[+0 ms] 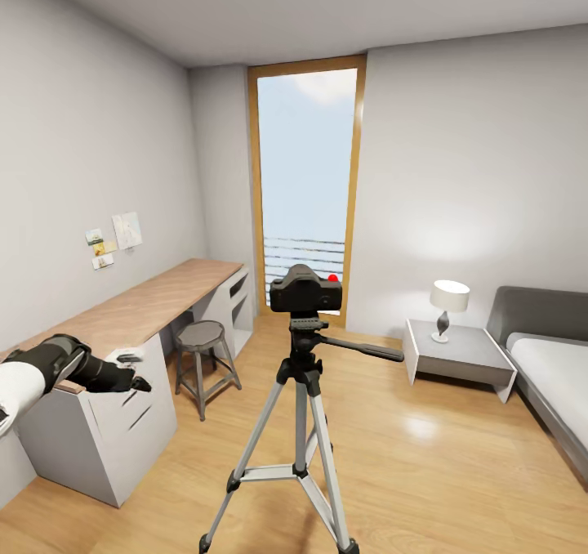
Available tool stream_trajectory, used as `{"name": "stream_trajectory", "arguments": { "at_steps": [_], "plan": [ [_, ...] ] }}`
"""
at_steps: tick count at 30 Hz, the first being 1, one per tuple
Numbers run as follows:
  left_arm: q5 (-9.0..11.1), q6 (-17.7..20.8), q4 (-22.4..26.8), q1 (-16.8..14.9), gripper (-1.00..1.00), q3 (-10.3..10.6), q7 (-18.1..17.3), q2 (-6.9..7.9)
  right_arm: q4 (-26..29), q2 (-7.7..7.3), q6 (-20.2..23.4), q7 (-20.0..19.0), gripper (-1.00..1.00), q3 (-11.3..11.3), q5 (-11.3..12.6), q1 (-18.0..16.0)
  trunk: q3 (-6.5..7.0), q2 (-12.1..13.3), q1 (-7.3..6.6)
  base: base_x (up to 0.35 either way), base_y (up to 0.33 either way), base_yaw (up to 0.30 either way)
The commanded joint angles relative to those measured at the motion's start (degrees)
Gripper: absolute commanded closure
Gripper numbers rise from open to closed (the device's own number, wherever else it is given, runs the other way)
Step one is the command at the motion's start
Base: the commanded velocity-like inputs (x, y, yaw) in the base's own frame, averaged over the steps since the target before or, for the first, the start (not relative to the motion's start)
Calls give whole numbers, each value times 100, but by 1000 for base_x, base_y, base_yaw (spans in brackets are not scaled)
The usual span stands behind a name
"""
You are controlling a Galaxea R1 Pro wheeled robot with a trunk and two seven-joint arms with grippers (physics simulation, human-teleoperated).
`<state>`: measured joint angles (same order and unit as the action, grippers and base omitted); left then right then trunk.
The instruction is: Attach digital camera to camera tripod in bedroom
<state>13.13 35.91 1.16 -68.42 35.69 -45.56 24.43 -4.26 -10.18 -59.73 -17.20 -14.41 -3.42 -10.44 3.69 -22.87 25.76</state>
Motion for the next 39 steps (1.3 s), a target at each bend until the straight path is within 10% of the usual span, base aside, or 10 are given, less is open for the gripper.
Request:
{"name": "stream_trajectory", "arguments": {
  "at_steps": [1, 5, 6, 13, 27, 39],
  "plan": [
    [62, 39, 8, 66, -100, 35, 54, -1, -20, -49, -27, 8, -100, 14, -36, 36, -2, -5, 2, 0, 0, 0],
    [65, 39, 2, 295, -100, 35, 286, -10, -25, -204, 38, 20, -100, 14, -36, 206, -2, -5, 2, 0, 0, 0],
    [66, 40, -3, 615, -100, 33, 525, -10, -28, -299, 1036, 158, -100, 16, -36, 339, -2, -5, 2, 0, 0, 0],
    [76, 53, -15, 1195, -100, 27, 760, 19, -31, -332, 3035, 867, -100, 22, -42, 528, -2, -5, 2, 0, 0, 0],
    [86, 49, -26, 2128, -100, 20, 2183, 67, -31, -134, 3785, 1076, -100, 35, -40, 1047, -2, -5, 2, 0, 0, 0],
    [89, 73, -28, 3312, -100, 9, 2511, -150, -31, 63, 4491, 1488, -100, 57, -36, 1359, -2, -5, 2, 0, 0, 0]
  ]
}}
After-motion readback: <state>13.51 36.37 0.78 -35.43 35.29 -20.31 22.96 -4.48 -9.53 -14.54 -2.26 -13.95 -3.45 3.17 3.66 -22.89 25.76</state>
